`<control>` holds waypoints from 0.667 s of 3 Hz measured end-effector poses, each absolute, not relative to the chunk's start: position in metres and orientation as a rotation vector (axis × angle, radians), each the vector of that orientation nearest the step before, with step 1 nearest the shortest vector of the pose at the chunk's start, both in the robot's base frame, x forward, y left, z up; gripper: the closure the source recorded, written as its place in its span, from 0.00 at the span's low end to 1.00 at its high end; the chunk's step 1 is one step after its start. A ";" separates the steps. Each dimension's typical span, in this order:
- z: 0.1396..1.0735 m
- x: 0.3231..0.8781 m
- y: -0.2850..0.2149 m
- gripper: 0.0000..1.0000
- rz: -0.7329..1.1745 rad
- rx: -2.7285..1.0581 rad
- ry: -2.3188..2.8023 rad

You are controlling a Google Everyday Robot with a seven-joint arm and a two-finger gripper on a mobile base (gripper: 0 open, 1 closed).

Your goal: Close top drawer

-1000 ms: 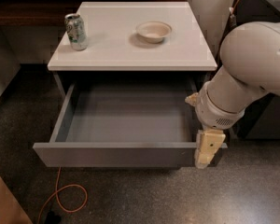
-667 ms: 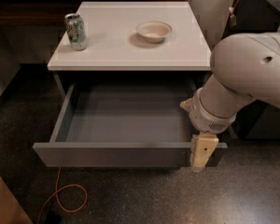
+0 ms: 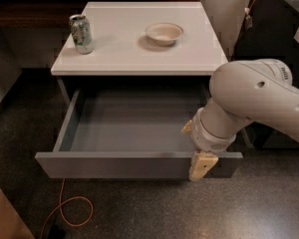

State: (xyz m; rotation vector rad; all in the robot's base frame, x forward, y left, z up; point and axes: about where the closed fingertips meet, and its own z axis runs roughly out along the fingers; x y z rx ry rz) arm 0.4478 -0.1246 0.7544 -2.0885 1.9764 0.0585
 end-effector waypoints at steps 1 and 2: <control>0.739 0.447 -0.108 0.48 0.092 -2.152 1.922; 0.717 0.446 -0.093 0.70 0.115 -2.220 1.891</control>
Offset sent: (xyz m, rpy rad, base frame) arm -0.0014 0.0497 -0.0693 -0.0359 0.0851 0.1711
